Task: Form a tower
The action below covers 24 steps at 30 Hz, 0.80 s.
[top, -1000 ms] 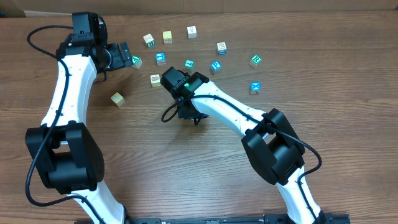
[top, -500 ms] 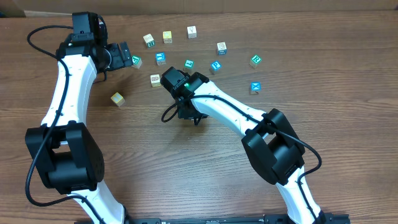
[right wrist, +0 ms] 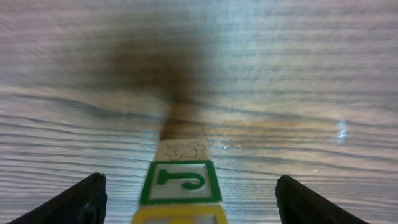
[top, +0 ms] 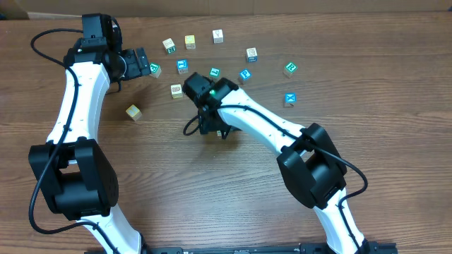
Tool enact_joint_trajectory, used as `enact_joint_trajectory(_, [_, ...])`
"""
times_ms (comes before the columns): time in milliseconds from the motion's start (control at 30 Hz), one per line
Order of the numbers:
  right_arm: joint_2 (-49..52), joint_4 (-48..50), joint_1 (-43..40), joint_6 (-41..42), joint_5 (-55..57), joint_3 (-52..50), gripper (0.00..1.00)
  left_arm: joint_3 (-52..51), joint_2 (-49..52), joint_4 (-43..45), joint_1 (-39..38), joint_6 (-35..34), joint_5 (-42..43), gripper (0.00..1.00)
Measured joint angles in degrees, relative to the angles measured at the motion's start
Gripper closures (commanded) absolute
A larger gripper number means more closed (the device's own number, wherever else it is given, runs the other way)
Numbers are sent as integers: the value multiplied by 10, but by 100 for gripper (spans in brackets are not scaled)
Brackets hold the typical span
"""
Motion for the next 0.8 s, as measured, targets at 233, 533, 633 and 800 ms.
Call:
enact_joint_trajectory(233, [-6, -66, -28, -22, 0, 112, 12, 0, 0, 0, 0, 0, 0, 1])
enact_joint_trajectory(533, [-66, -146, -111, -49, -3, 192, 0, 0, 0, 0, 0, 0, 0, 0])
enact_joint_trajectory(633, [-73, -177, -159, -59, -17, 195, 96, 0, 0, 0, 0, 0, 0, 1])
enact_joint_trajectory(800, [-73, -255, -217, -87, -47, 195, 96, 0, 0, 0, 0, 0, 0, 0])
